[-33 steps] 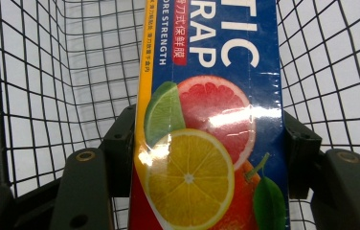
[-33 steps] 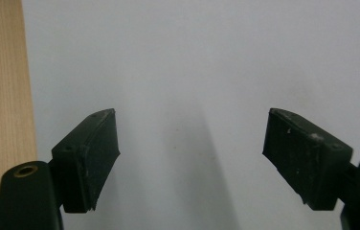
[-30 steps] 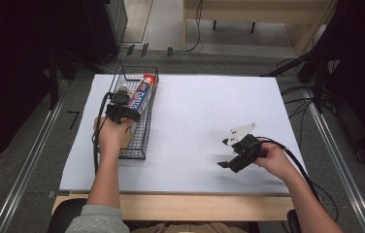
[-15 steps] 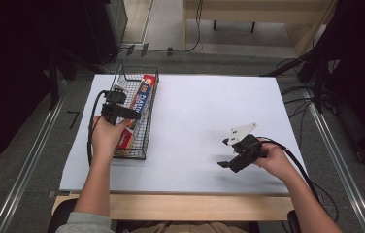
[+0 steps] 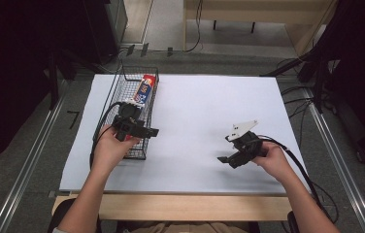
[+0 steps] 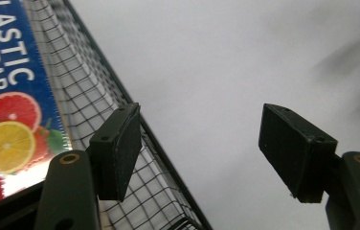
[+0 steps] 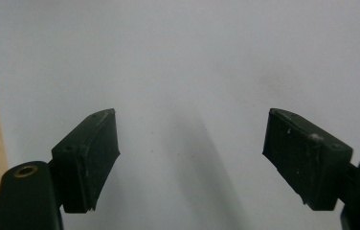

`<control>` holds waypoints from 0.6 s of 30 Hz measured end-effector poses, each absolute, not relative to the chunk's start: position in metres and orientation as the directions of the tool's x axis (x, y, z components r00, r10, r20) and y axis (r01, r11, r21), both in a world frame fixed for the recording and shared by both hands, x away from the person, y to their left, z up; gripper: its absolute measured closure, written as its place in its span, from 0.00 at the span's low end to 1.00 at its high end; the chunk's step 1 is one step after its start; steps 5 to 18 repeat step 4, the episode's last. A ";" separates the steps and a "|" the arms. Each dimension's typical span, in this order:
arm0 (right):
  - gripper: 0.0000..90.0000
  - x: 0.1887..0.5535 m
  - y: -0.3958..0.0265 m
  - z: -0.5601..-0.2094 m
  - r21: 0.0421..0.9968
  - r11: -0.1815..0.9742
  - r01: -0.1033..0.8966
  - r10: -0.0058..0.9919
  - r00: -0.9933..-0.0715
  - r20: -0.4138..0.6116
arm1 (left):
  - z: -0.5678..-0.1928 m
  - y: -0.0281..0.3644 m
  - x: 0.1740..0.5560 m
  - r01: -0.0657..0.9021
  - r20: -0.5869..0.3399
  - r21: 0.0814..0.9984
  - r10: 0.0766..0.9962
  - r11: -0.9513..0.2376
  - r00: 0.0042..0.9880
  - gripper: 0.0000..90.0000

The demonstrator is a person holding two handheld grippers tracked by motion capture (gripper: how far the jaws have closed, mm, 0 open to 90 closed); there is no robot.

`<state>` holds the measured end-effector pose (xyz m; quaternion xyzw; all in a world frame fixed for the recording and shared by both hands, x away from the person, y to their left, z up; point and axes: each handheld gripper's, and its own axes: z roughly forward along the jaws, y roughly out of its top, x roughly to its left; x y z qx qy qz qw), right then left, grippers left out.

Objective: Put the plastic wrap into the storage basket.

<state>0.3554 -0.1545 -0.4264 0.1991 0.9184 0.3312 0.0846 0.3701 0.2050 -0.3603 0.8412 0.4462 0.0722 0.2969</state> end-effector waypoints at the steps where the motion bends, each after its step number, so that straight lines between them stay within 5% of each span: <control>1: 0.22 0.355 -0.154 -0.427 0.640 0.703 0.309 0.424 -0.905 -0.029 | -0.361 0.203 0.368 0.697 -0.142 0.569 0.783 -0.436 0.606 0.35; 18: 0.22 0.356 -0.154 -0.429 0.635 0.705 0.317 0.431 -0.902 -0.029 | -0.362 0.195 0.366 0.673 -0.147 0.583 0.755 -0.456 0.639 0.32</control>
